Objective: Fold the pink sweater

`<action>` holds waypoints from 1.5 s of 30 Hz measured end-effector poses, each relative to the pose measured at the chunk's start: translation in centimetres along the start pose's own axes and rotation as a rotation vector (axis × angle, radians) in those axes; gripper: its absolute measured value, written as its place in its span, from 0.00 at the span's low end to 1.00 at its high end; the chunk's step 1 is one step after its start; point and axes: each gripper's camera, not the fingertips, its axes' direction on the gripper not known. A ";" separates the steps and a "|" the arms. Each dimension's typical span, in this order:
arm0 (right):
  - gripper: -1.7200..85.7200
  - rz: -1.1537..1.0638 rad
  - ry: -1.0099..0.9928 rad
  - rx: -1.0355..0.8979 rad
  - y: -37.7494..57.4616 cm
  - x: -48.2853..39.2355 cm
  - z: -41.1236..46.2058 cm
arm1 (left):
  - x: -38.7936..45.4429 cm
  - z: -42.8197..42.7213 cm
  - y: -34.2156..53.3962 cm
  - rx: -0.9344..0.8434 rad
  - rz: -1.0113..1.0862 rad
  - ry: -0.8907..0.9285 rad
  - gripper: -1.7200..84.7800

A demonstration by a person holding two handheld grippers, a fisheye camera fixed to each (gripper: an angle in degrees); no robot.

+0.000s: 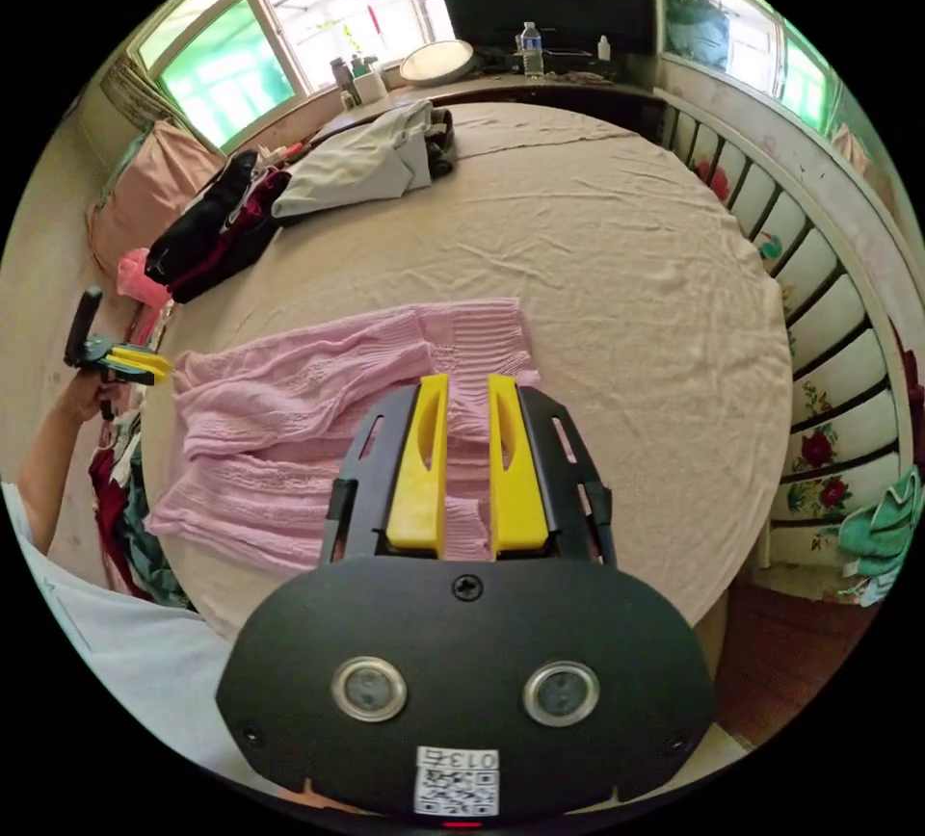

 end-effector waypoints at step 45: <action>0.03 -0.744 0.061 -0.091 1.1 -14.5 -3.2 | 18.9 3.4 1.9 -0.002 0.554 -0.122 0.05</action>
